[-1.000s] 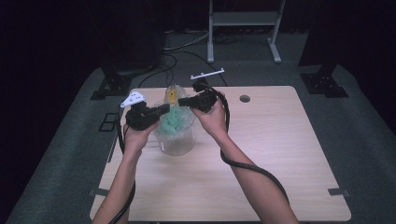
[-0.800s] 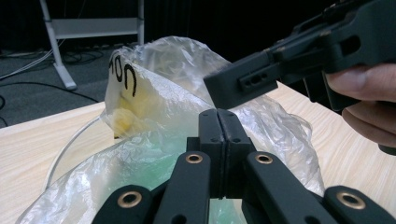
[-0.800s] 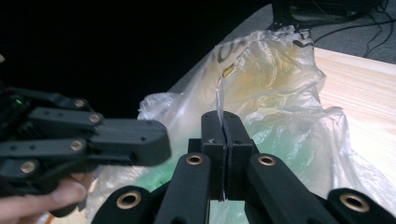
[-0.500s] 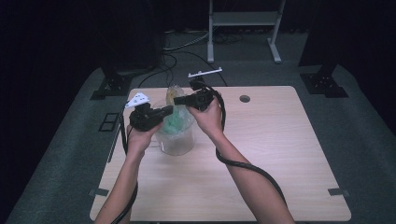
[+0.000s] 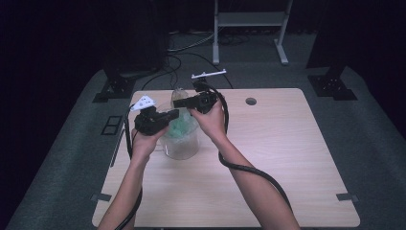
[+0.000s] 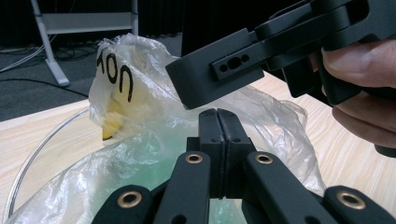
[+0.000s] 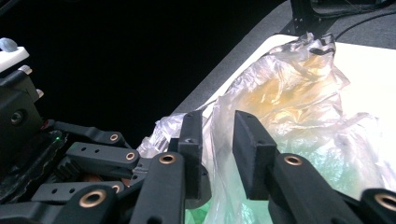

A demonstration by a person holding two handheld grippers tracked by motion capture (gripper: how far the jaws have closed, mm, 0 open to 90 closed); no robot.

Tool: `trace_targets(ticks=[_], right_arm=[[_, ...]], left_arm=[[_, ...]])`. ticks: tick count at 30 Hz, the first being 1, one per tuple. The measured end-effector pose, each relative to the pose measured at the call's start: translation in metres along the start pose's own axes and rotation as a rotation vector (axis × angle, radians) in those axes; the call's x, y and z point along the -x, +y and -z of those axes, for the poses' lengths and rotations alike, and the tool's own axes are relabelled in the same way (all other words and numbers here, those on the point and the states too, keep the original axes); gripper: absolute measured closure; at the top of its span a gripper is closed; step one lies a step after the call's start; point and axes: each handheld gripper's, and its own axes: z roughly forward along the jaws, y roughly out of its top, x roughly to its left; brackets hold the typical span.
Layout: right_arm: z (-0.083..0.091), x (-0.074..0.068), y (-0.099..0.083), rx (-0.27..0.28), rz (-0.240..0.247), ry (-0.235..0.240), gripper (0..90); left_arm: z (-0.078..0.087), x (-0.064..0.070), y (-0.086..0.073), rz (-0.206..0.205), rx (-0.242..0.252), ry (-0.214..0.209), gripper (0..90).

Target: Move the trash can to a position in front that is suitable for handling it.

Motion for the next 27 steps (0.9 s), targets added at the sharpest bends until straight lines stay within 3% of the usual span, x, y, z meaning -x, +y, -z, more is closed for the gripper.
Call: trace_targets(ticks=[6, 10, 11, 12, 13, 14, 15, 19, 27], right_arm=[[-0.003, 0.0, 0.0, -0.005, -0.003, 0.008, 66.7], [-0.007, -0.002, 0.001, -0.023, -0.002, -0.014, 67.2], [-0.009, -0.002, 0.001, -0.03, -0.001, -0.021, 68.5], [-0.012, -0.002, 0.001, -0.036, -0.001, -0.032, 77.1], [-0.012, -0.002, 0.001, -0.036, -0.001, -0.032, 77.1], [-0.013, -0.003, 0.001, -0.042, 0.001, -0.034, 84.5], [-0.015, -0.003, 0.0, -0.049, 0.001, -0.038, 89.9], [-0.014, 0.001, 0.0, -0.047, -0.017, -0.038, 90.0], [-0.003, 0.009, 0.001, -0.017, -0.064, 0.004, 90.0]], left_arm=[[-0.001, 0.001, 0.0, -0.002, -0.006, -0.003, 89.6], [0.0, 0.002, 0.001, -0.006, -0.005, -0.004, 89.6], [0.0, 0.002, 0.001, -0.008, -0.006, -0.005, 89.5], [0.001, 0.002, 0.001, -0.008, -0.008, -0.004, 89.5], [0.001, 0.002, 0.001, -0.008, -0.011, -0.004, 89.5], [0.002, 0.001, 0.0, -0.008, -0.01, -0.003, 89.3], [0.003, 0.001, 0.0, -0.004, -0.005, -0.004, 87.6], [0.01, 0.001, 0.001, 0.003, 0.011, 0.005, 78.6], [0.027, 0.003, 0.002, 0.007, 0.055, 0.031, 51.2]])
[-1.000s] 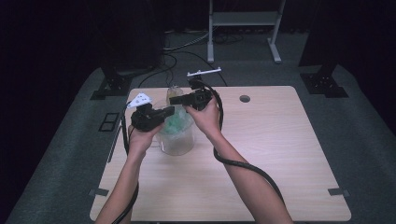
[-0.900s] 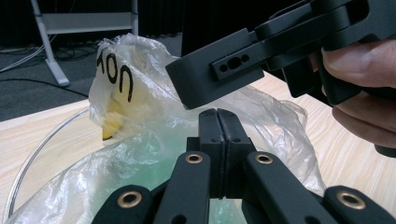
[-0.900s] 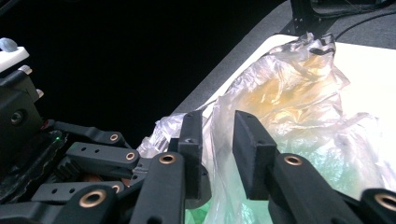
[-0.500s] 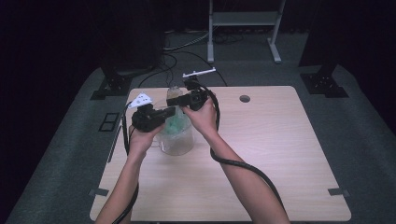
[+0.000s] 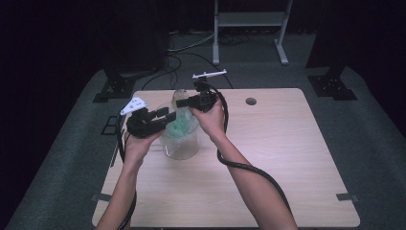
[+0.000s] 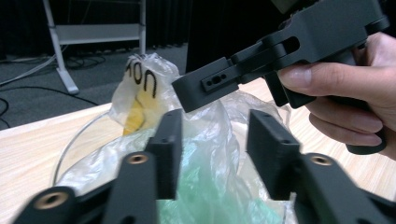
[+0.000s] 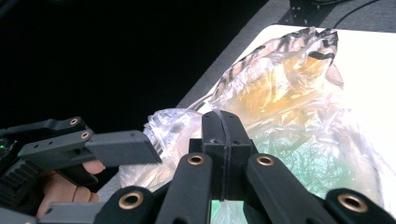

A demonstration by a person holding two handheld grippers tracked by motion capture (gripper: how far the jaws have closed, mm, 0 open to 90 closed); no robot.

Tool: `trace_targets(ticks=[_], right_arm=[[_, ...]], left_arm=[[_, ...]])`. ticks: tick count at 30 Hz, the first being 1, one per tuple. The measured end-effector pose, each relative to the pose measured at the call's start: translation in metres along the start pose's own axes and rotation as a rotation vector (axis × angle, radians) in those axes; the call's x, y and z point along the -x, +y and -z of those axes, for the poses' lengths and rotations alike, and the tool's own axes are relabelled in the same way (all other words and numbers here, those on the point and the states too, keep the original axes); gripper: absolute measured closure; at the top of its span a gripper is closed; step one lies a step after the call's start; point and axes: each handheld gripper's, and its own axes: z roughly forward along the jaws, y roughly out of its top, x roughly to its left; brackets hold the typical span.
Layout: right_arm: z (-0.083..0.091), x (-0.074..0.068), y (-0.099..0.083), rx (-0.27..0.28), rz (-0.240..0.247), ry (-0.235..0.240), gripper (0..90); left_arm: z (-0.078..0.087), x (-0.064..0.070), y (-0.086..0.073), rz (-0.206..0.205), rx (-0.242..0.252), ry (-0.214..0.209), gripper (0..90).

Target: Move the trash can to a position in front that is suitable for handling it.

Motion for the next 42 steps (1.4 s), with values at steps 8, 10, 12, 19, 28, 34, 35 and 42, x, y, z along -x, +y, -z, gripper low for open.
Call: trace_targets(ticks=[8, 10, 12, 19, 28, 34, 35, 42], right_arm=[[0.013, 0.007, 0.003, 0.036, -0.034, 0.046, 90.0], [0.018, 0.008, 0.004, 0.046, -0.039, 0.05, 90.0], [0.022, 0.008, 0.006, 0.054, -0.04, 0.056, 90.0], [0.038, 0.007, 0.011, 0.079, -0.035, 0.059, 90.0], [0.059, 0.006, 0.019, 0.116, -0.023, 0.054, 90.0], [0.074, 0.003, 0.024, 0.136, -0.012, 0.046, 90.0], [0.079, 0.003, 0.026, 0.146, -0.004, 0.042, 90.0], [0.095, 0.003, 0.03, 0.165, 0.007, 0.033, 90.0]], left_arm=[[0.012, 0.006, 0.002, 0.001, 0.044, -0.001, 35.4], [0.014, 0.008, 0.003, 0.004, 0.049, 0.001, 30.9], [0.017, 0.009, 0.003, 0.0, 0.056, 0.005, 28.6], [0.024, 0.013, 0.006, -0.01, 0.076, 0.011, 22.0], [0.029, 0.016, 0.004, 0.005, 0.104, 0.004, 16.9], [0.032, 0.018, 0.002, 0.007, 0.112, -0.003, 14.5], [0.032, 0.018, 0.001, 0.008, 0.112, -0.006, 14.4], [0.032, 0.02, -0.003, 0.016, 0.122, -0.009, 12.4]])
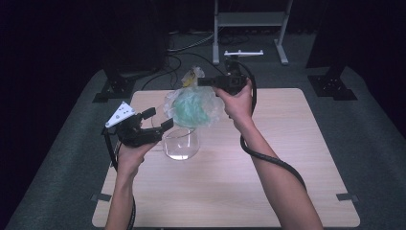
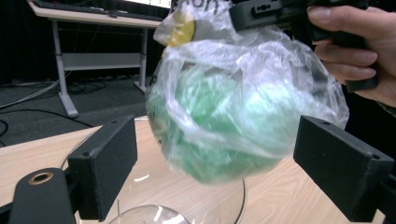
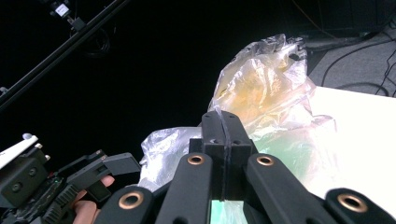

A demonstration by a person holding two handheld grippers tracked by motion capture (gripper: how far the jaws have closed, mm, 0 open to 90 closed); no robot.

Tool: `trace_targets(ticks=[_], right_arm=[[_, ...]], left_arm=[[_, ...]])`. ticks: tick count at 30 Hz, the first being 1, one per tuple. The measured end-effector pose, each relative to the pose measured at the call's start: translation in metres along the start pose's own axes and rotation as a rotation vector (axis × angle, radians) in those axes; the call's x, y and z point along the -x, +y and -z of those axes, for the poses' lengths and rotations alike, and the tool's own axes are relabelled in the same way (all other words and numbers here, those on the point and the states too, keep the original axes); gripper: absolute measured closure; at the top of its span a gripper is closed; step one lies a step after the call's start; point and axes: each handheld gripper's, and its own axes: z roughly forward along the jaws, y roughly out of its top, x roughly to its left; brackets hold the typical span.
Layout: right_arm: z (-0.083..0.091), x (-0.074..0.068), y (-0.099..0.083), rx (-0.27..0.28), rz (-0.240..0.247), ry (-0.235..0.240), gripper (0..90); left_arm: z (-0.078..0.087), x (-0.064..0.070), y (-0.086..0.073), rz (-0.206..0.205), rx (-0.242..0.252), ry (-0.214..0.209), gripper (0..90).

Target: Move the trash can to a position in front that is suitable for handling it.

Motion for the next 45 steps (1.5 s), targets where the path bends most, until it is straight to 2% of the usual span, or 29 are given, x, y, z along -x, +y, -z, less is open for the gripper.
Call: trace_targets(ticks=[17, 36, 45], right_arm=[[0.035, 0.018, 0.004, 0.041, -0.02, -0.032, 90.0], [0.064, 0.04, 0.005, 0.063, -0.042, -0.084, 90.0], [0.08, 0.053, 0.003, 0.074, -0.062, -0.107, 90.0]], left_arm=[[-0.007, 0.004, -0.013, 0.018, -0.008, -0.002, 9.0], [-0.011, 0.004, -0.028, 0.003, -0.042, -0.007, 7.2], [-0.01, 0.008, -0.028, -0.007, -0.04, -0.006, 7.2]])
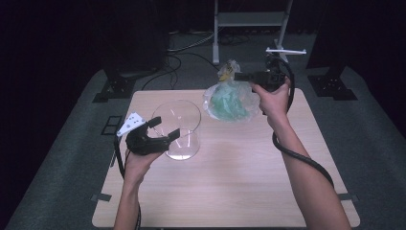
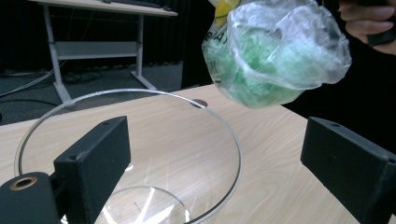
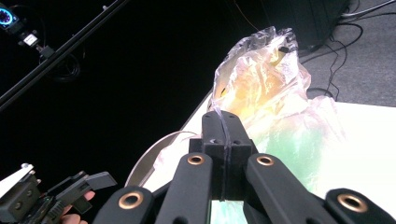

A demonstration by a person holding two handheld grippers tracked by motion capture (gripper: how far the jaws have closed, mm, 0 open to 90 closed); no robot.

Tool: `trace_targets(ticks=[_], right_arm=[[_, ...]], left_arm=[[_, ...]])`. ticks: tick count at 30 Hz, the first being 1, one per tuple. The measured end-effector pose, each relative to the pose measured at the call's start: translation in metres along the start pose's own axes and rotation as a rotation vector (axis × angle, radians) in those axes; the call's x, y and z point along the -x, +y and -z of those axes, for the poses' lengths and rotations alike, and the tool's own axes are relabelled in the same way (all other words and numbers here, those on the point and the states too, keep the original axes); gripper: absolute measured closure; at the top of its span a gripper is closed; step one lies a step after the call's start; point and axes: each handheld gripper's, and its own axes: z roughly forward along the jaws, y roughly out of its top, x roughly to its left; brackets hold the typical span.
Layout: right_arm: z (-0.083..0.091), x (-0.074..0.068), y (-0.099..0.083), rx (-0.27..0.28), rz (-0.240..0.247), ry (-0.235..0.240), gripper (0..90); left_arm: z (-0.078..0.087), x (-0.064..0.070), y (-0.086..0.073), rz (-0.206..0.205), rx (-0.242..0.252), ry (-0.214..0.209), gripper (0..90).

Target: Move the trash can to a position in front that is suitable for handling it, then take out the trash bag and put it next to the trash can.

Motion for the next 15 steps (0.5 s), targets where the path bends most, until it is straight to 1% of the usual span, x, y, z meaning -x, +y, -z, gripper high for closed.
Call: trace_targets(ticks=[5, 10, 15], right_arm=[[0.003, 0.005, -0.003, -0.002, -0.008, -0.008, 90.0], [0.005, 0.009, -0.001, 0.006, -0.008, -0.01, 90.0], [0.005, 0.012, -0.003, 0.002, -0.016, -0.011, 90.0]], left_arm=[[0.003, 0.004, 0.002, -0.014, 0.011, -0.008, 7.2], [0.004, 0.003, 0.002, -0.008, 0.014, -0.005, 7.2], [0.004, 0.003, 0.001, -0.007, 0.009, -0.007, 7.2]])
